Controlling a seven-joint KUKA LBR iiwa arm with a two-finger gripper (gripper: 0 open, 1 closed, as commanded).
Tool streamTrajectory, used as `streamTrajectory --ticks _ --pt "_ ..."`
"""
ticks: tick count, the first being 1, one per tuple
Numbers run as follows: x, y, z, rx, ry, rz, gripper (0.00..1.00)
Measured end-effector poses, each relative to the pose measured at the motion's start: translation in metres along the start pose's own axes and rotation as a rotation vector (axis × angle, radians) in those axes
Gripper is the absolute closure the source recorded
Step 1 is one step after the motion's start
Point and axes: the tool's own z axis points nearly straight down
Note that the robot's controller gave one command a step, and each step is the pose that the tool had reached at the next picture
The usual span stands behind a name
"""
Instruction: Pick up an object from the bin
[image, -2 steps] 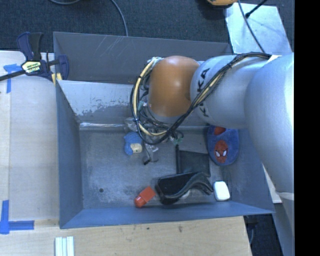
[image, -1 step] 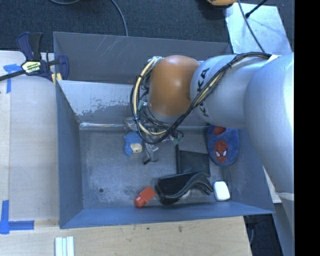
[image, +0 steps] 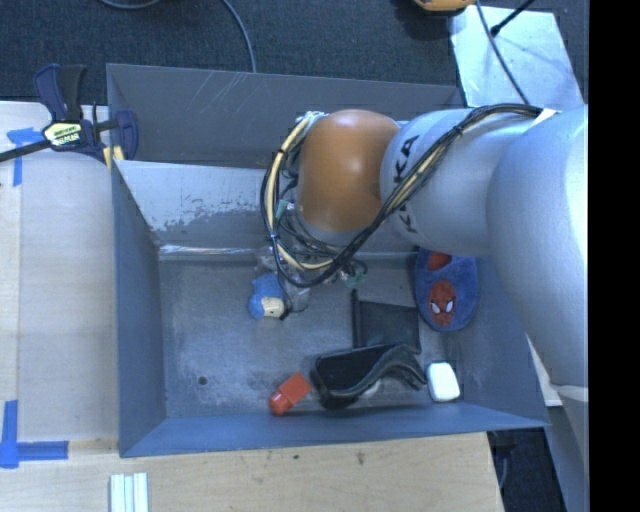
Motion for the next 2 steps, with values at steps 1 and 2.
streamTrajectory --ticks 1,2 --pt "-0.002 -0.001 -0.041 0.002 -0.004 0.003 1.00" --pt "-0.003 -0.001 -0.062 0.002 -0.003 0.006 1.00"
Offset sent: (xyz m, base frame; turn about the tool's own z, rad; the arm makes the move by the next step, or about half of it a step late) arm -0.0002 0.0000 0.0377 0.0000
